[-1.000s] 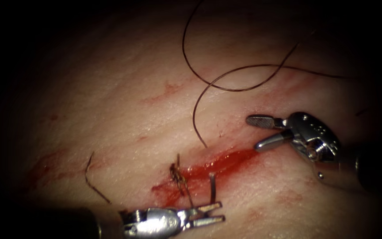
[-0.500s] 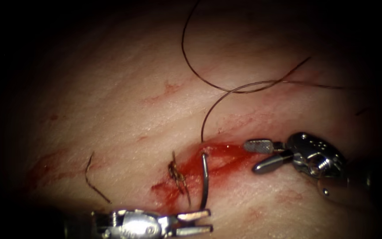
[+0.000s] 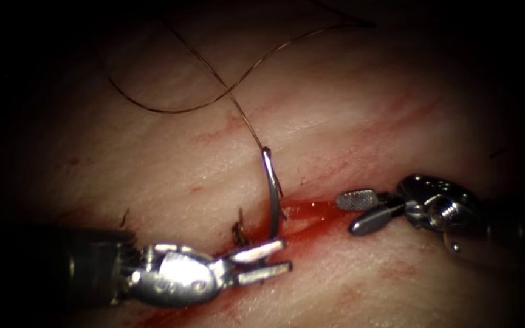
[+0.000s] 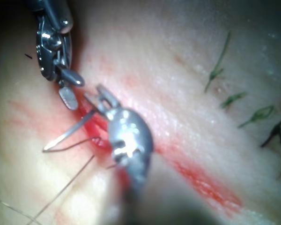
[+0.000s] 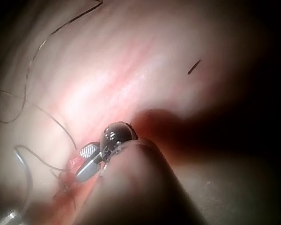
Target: Wound Closure
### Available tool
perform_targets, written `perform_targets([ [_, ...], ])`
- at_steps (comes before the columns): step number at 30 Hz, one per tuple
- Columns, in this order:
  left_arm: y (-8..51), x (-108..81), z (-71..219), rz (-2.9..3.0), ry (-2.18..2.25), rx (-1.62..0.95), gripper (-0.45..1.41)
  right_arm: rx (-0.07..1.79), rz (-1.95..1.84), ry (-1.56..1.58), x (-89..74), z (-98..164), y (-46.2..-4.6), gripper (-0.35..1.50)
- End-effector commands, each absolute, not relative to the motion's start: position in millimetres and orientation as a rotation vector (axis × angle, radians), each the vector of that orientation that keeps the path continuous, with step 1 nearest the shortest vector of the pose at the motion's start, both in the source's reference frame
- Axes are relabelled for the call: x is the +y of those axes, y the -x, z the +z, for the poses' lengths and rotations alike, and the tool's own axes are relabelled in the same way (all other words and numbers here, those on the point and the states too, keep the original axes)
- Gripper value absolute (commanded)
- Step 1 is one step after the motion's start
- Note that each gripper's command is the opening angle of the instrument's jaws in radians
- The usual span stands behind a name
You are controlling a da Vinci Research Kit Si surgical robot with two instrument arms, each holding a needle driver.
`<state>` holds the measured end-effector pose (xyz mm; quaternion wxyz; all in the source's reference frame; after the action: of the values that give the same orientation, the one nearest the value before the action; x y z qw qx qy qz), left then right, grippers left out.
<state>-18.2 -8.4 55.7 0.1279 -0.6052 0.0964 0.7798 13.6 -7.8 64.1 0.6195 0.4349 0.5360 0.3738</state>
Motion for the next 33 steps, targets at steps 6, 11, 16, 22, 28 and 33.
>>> perform_targets([
  [6,17.0,-6.4,56.8,2.283,1.727,0.363,-0.45,1.233,0.914,-1.018,-3.3,61.7,-16.2,1.26],
  [11,17.0,-6.3,55.3,2.289,1.726,0.411,-0.45,1.234,0.917,-1.028,-2.2,61.7,-17.6,1.24],
  [16,17.6,-6.5,54.4,2.294,1.743,0.429,-0.45,1.237,0.907,-1.038,-2.2,61.9,-18.4,1.24],
  [22,19.7,-9.1,57.8,2.311,1.753,0.478,-0.45,1.212,0.91,-1.08,-4.4,62.7,-18.4,1.24],
  [28,20.8,-10.5,60.1,2.351,1.738,0.489,-0.45,1.191,0.915,-1.121,-6.6,63.9,-18.7,1.24],
  [33,21.1,-10.7,60.1,2.373,1.735,0.512,-0.45,1.152,0.938,-1.143,-8.1,65.7,-19.2,1.23],
])
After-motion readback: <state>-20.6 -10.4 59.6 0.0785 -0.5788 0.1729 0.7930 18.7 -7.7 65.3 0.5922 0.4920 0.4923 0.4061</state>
